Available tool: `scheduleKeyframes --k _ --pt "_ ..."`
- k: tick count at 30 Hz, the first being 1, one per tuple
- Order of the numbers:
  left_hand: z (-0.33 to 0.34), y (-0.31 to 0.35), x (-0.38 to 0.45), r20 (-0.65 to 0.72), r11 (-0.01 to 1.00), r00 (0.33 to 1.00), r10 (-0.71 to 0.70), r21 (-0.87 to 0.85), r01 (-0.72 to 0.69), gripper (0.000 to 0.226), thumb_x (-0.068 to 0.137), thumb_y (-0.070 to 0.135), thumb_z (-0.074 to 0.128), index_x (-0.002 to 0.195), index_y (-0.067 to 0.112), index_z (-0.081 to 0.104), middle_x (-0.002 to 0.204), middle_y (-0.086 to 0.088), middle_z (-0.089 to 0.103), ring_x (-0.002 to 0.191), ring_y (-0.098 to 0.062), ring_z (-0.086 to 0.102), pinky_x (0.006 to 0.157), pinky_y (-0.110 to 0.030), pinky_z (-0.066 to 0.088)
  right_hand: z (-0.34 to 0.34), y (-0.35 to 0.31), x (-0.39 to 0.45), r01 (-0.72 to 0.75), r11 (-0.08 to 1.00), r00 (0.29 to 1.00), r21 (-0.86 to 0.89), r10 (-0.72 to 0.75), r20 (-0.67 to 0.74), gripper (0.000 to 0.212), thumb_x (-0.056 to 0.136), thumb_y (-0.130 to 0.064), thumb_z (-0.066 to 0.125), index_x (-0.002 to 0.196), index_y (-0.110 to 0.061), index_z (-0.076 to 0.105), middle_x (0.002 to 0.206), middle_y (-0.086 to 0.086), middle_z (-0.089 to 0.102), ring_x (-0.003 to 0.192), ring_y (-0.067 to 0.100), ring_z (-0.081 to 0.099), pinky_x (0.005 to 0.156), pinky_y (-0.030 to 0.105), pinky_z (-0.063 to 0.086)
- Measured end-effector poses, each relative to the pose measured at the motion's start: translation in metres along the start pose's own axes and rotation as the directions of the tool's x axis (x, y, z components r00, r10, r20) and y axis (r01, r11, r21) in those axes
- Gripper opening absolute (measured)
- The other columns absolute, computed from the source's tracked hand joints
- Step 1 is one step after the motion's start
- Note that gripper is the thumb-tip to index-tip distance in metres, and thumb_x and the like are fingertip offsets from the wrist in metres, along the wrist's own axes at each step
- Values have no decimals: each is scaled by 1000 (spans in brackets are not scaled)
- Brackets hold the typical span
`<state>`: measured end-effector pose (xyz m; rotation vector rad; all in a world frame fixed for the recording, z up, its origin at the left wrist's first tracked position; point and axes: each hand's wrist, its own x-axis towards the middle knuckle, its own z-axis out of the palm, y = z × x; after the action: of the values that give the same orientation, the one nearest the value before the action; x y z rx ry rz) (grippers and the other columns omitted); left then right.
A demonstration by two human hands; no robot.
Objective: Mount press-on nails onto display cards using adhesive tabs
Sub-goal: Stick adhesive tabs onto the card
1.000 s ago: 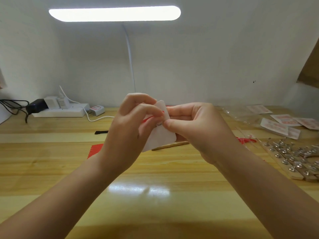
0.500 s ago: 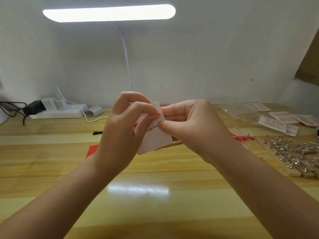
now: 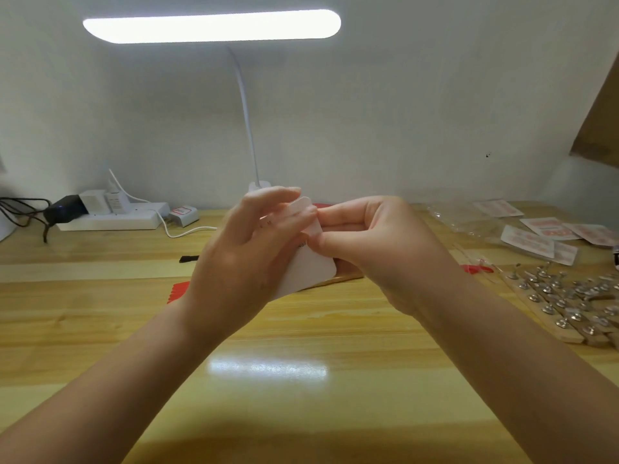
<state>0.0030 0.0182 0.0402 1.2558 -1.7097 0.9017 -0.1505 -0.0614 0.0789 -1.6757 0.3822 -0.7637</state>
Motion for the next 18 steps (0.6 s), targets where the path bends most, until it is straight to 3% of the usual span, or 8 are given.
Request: scheduleKeyframes --k 3,7,14,18 --pt "0 -3 -3 -21 999 1000 21 48 -20 24 99 16 54 112 3 69 124 -16 56 105 -34 62 87 -45 53 1 -1 -1 -12 1000 1000 15 13 -22 14 85 -4 70 83 -15 79 87 5 77 83 31 73 76 58 56" --pt "-1 -3 -1 -40 996 998 45 83 -41 23 98 16 57 107 0 72 118 -20 61 100 -36 64 80 -50 55 1 -2 0 -42 998 999 49 43 -6 10 85 -5 71 86 -12 78 88 5 77 78 25 74 75 50 59" --pt "-5 -2 3 -92 993 995 40 117 -29 18 93 19 64 94 7 76 115 -12 65 98 -26 64 86 -44 52 -2 -4 0 -58 995 998 76 57 26 23 83 6 66 81 -14 76 84 6 76 74 23 74 70 41 60" --pt "-6 -2 4 -112 992 993 33 122 -20 13 90 18 69 86 7 76 110 -10 66 93 -26 65 80 -46 52 -3 -5 0 -60 994 997 97 56 44 26 84 10 63 83 -12 75 83 8 76 73 22 74 64 33 61"
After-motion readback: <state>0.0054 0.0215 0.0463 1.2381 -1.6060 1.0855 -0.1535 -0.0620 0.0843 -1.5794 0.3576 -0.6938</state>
